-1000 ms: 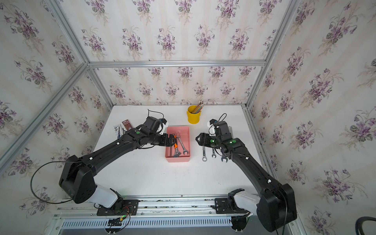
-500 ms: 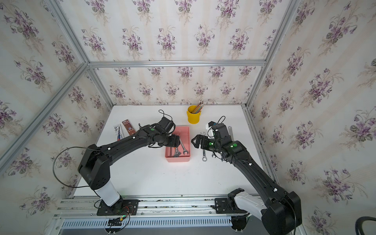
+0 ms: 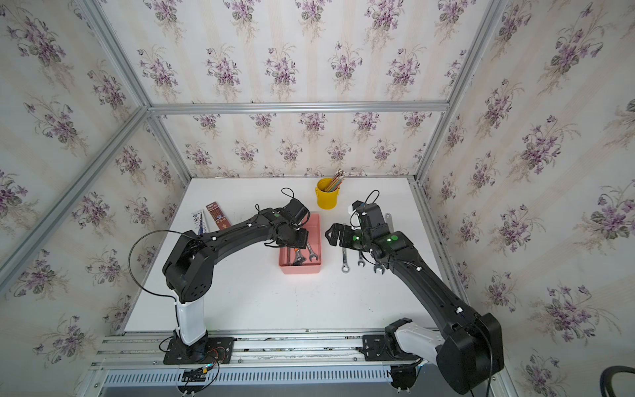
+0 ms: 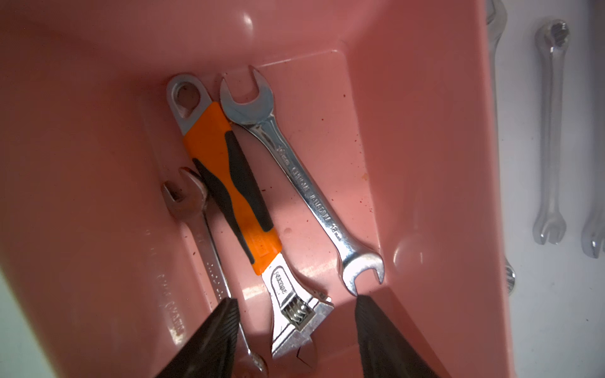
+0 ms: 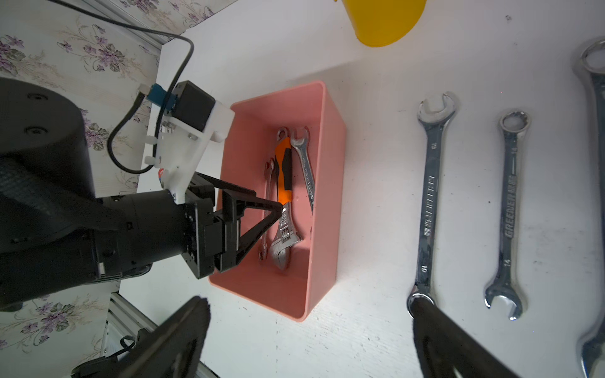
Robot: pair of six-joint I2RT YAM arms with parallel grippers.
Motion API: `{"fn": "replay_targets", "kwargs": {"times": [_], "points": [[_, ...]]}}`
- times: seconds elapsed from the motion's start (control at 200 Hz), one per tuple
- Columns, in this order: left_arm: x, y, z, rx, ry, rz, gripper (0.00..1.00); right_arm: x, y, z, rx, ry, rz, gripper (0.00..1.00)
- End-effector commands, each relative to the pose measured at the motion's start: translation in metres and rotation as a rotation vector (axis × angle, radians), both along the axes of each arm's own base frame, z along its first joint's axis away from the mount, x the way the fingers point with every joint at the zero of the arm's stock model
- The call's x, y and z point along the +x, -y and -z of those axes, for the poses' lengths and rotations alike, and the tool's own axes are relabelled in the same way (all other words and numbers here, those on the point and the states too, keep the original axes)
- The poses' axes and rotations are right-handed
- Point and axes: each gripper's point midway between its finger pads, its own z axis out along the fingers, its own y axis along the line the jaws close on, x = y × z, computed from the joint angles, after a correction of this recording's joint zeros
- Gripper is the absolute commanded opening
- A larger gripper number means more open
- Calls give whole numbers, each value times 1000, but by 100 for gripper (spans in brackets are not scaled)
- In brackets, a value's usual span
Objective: Take out the wrench from the storage box
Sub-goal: Pick up the wrench from the storage box.
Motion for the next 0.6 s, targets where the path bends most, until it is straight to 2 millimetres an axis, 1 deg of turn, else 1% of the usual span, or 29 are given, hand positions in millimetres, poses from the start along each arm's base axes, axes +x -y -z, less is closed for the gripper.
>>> {"fn": "replay_targets", "kwargs": {"times": [0.0, 0.15, 0.2, 0.215, 0.245, 0.315, 0.405, 0.539, 0.594], "points": [[5, -7, 5, 58, 13, -7, 58, 3, 4, -1, -14, 13, 3, 100], [9, -9, 20, 110, -3, -7, 56, 4, 7, 0, -16, 8, 11, 100], [10, -9, 22, 116, -3, -5, 56, 3, 8, 1, -18, 5, 14, 100], [11, -9, 22, 115, -1, -4, 52, 3, 9, 1, -18, 5, 16, 100], [12, -8, 22, 115, 1, -3, 51, 3, 9, 1, -19, 4, 17, 100], [13, -8, 27, 128, -11, 2, 51, 2, 10, 2, -20, 1, 17, 100], [10, -12, 36, 149, -27, -4, 50, 1, 10, 3, -22, -3, 19, 100], [8, -9, 45, 141, -47, -2, 50, 0, 11, 6, -19, -6, 18, 100], [7, -11, 51, 155, -57, 0, 50, 0, 11, 7, -22, -8, 20, 100]]}}
